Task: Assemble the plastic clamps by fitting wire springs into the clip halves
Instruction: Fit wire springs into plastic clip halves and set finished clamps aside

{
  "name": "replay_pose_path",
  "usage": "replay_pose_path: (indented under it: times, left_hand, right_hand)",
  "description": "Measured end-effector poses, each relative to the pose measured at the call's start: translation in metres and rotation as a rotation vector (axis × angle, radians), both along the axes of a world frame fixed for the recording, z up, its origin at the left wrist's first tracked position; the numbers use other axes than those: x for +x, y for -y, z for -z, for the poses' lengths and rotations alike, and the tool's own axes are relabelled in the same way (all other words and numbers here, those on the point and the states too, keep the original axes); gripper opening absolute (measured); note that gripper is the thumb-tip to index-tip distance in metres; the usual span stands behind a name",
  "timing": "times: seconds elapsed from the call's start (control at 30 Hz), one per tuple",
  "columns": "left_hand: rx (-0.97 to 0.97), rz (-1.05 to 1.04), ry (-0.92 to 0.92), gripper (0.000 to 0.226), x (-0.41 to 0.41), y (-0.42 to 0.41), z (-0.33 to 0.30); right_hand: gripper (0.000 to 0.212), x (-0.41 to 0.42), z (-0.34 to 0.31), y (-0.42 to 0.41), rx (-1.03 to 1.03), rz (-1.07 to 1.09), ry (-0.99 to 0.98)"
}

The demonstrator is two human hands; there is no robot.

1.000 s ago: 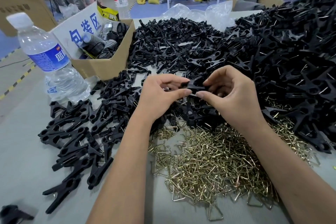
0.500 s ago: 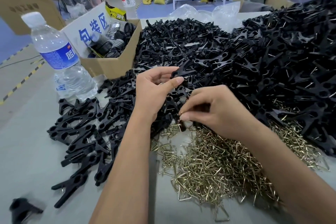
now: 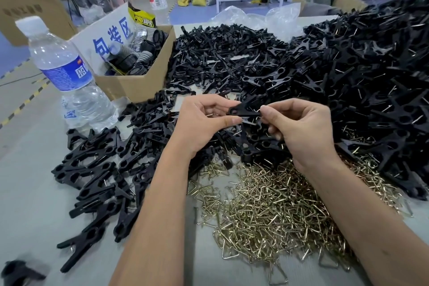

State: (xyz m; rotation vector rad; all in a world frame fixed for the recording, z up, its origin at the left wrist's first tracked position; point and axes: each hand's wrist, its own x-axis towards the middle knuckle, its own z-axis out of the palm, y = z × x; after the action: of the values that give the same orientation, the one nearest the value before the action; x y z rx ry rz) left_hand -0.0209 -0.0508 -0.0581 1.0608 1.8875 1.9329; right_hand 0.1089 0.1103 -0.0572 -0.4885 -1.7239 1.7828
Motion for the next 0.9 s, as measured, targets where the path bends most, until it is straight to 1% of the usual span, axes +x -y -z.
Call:
replay_pose_path:
  times: [0.17, 0.27, 0.47, 0.67, 0.8, 0.9]
  left_hand:
    - [-0.046, -0.067, 0.008, 0.029, -0.002, -0.001, 0.003]
    - [-0.105, -0.090, -0.041, 0.028, -0.002, -0.002, 0.003]
    - [-0.101, -0.032, -0.103, 0.029, 0.005, -0.008, 0.003]
    - [-0.095, -0.024, -0.053, 0.030, 0.006, -0.010, 0.004]
    - [-0.054, 0.009, 0.013, 0.030, 0.010, -0.013, 0.004]
    - [-0.049, 0.026, 0.013, 0.031, 0.011, -0.014, 0.004]
  right_hand:
    - [0.008, 0.000, 0.000, 0.001, -0.066, 0.061, -0.016]
    - [0.010, 0.001, -0.002, -0.002, -0.127, 0.106, -0.027]
    - [0.012, 0.000, -0.001, 0.003, -0.034, 0.084, 0.029]
    - [0.015, 0.000, 0.001, 0.004, -0.006, 0.125, 0.040]
    - [0.016, 0.000, 0.001, 0.003, -0.018, 0.126, 0.040]
    - [0.017, 0.000, 0.002, 0.003, -0.022, 0.131, 0.024]
